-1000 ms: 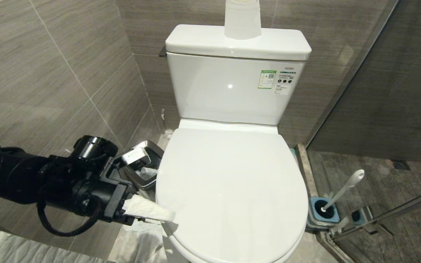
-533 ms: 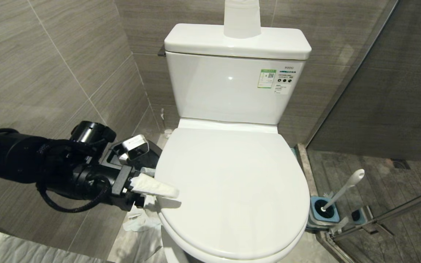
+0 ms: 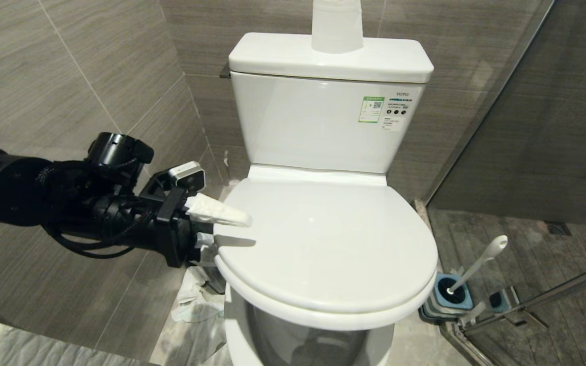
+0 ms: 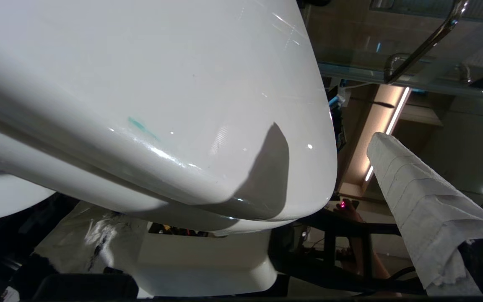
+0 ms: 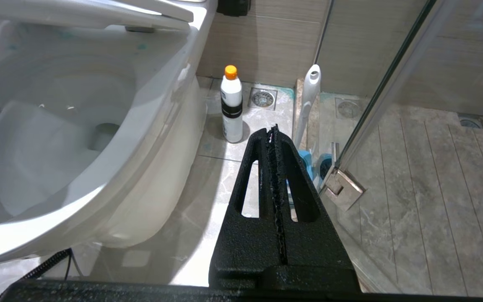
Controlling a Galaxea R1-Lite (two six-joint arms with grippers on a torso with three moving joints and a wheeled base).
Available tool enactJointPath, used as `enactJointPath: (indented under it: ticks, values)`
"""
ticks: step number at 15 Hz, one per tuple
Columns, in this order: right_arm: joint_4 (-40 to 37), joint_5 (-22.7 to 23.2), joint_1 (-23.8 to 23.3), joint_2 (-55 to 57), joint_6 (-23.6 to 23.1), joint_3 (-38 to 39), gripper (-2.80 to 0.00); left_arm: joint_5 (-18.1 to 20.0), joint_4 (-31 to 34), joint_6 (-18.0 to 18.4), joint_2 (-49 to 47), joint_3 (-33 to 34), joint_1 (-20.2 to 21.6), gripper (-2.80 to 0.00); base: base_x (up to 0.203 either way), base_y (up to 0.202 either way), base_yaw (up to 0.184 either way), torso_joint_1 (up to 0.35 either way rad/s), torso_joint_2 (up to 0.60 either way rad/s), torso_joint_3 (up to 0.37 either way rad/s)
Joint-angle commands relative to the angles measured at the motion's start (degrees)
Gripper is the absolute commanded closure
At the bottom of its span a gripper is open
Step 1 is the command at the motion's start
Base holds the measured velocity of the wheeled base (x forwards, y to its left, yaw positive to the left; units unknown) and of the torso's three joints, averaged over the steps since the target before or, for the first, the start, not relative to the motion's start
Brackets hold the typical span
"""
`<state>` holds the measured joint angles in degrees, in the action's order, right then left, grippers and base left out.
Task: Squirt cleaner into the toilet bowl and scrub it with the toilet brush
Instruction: Use the left hand to lift the toilet lid slightly
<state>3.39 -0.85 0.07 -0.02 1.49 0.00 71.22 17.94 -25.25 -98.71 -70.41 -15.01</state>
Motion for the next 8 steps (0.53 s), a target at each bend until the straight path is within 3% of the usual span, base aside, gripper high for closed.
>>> enactJointPath:
  ticks: [1,4,8]
  values:
    - [0.04,0.03,0.01,0.02,0.01,1.41,0.0,0.33,0.04,-3.15,0.21,-2.96,0.06,-2.8,0.0,0.0,0.0,0.0,0.0,0.0]
    - [0.04,-0.03,0.01,-0.06,0.01,1.41,0.0,0.49,-0.01,-7.38,0.17,-6.86,0.41,-2.8,0.0,0.0,0.0,0.0,0.0,0.0]
    - [0.04,0.02,0.01,0.02,0.01,1.41,0.0,0.76,0.08,-10.43,0.18,-10.07,0.59,-2.8,0.0,0.0,0.0,0.0,0.0,0.0]
